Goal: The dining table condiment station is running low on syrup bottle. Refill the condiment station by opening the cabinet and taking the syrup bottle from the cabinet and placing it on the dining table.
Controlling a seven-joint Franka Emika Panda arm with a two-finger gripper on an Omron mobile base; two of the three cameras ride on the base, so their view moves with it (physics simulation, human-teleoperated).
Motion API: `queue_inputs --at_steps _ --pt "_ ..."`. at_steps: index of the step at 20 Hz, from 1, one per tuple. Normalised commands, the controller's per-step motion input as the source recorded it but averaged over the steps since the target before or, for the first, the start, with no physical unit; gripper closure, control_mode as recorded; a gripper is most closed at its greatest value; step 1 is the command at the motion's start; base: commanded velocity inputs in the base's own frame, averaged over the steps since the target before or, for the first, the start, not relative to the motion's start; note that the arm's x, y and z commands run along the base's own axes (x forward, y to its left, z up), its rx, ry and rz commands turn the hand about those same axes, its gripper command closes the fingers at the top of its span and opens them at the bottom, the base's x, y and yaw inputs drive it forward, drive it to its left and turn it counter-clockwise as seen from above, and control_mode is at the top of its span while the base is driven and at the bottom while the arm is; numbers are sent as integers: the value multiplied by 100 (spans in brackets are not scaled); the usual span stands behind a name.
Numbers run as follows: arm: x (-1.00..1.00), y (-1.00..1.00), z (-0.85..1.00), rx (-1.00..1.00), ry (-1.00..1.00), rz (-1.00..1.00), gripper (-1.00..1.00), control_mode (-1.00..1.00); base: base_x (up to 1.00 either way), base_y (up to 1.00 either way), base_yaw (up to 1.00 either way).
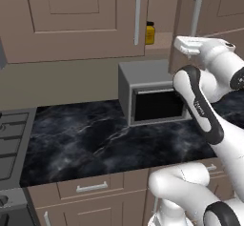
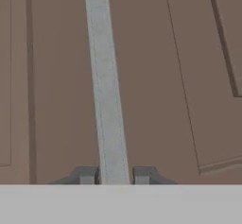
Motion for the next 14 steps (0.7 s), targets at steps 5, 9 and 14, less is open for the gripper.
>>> queue_inputs --at_steps 5,9,14 --pt "-100 -25 2 0 0 -6 100 -100 0 0 0" --pt "-100 -32 17 0 2 -4 100 -100 0 0 0" --pt "-93 -26 15 -1 8 -3 100 -100 0 0 0"
